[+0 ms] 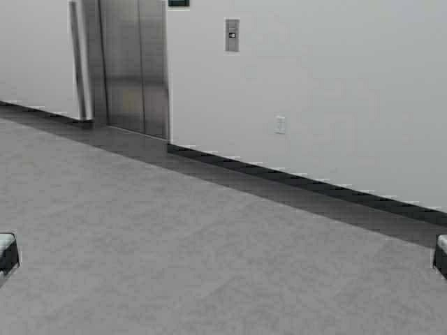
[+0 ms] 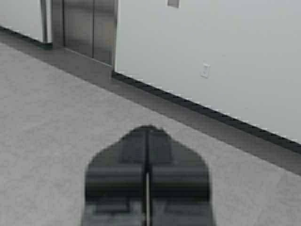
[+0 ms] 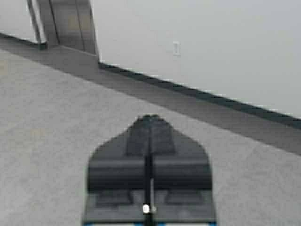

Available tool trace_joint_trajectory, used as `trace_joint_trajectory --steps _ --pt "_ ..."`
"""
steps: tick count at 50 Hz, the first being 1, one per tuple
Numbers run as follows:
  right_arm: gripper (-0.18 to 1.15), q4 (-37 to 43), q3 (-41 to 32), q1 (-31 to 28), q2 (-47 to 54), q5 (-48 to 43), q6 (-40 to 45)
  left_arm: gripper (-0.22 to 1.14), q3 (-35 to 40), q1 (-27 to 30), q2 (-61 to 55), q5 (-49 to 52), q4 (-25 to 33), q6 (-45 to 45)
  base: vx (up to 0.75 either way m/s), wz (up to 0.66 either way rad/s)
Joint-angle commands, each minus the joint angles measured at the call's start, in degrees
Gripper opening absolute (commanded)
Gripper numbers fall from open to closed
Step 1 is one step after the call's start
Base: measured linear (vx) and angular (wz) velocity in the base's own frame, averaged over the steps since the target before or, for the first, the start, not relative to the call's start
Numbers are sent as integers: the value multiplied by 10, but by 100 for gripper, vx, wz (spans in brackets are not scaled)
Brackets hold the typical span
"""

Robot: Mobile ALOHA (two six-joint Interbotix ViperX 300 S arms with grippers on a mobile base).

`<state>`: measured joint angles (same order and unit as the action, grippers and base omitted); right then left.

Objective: Navigate to elevator, push the call button, then enter the elevator

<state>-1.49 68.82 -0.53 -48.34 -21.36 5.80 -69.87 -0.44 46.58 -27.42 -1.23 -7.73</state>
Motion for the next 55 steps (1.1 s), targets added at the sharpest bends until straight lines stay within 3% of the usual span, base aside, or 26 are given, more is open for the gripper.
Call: trace_joint_trajectory --steps 1,55 --pt "5 0 -6 0 -1 -5 -1 2 6 1 11 -4 -1 2 78 -10" --pt "5 0 -4 0 -3 -5 -1 2 6 0 4 -4 -1 1 76 3"
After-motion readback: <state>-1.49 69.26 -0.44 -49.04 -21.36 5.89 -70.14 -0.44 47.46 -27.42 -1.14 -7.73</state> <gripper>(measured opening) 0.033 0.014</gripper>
